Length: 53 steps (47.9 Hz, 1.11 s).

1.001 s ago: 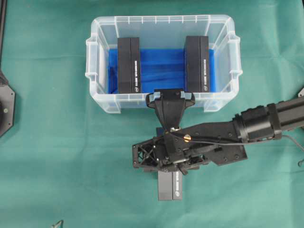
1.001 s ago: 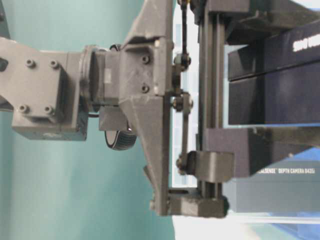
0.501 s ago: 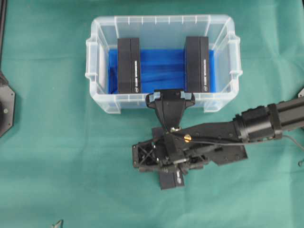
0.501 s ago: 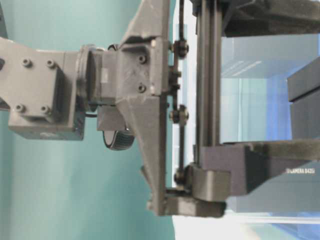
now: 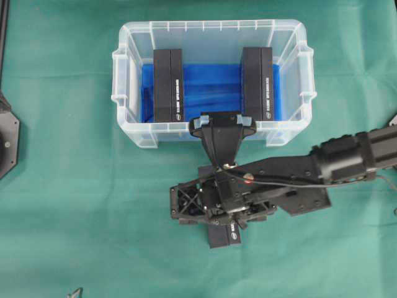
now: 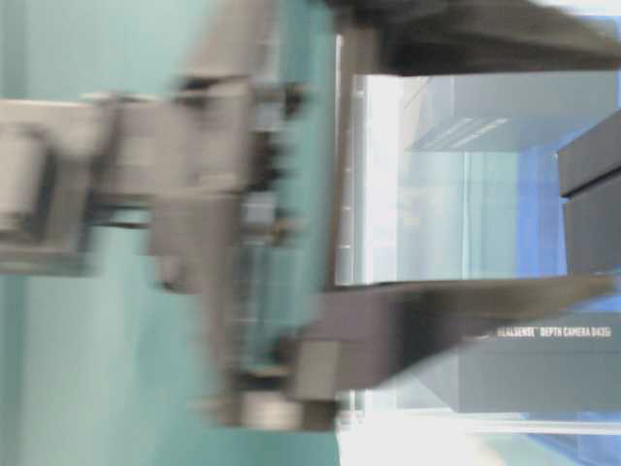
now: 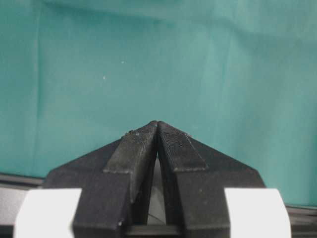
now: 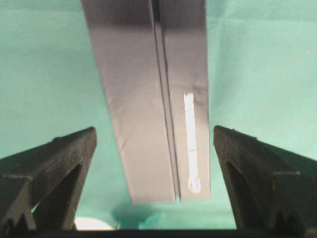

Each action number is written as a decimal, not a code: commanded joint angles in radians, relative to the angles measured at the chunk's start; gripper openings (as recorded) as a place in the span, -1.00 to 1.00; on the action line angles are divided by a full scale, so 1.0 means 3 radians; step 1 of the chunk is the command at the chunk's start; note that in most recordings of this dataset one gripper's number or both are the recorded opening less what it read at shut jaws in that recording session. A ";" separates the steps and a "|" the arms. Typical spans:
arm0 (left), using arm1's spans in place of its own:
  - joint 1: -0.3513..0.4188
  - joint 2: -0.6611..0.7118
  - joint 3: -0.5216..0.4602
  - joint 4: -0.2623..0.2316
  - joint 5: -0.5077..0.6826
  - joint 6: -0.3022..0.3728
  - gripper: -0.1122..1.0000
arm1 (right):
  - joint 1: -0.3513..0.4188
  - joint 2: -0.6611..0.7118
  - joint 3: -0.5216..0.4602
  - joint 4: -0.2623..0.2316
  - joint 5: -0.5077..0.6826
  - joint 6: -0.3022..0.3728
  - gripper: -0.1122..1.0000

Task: Take the box out of the case with the right arm.
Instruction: 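Carry the box toward the front of the case and lower it onto the cloth, then open the right gripper to release the box on the cloth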

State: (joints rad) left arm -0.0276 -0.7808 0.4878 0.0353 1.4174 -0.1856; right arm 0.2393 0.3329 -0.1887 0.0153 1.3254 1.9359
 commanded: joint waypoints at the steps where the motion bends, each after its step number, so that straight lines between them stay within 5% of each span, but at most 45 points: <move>1: -0.0005 0.0015 -0.0066 0.0010 -0.0015 0.0000 -0.76 | 0.0010 -0.0189 -0.0235 -0.0077 0.0220 0.0000 0.85; 12: -0.0005 0.0015 -0.0066 0.0010 -0.0015 0.0000 -0.76 | 0.0000 -0.0189 -0.0588 -0.0256 0.0818 -0.0005 0.83; 31: -0.0005 0.0010 -0.0066 0.0010 -0.0005 0.0000 -0.76 | 0.0015 -0.0215 -0.0552 -0.0256 0.0803 -0.0031 0.83; 53: -0.0005 -0.0005 -0.0061 0.0005 0.0010 -0.0005 -0.76 | 0.0189 -0.1069 0.0588 -0.0245 0.0476 0.0256 0.82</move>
State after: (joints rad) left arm -0.0276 -0.7839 0.4878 0.0353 1.4235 -0.1871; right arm 0.2777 0.0936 -0.0568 -0.0568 1.4757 2.0003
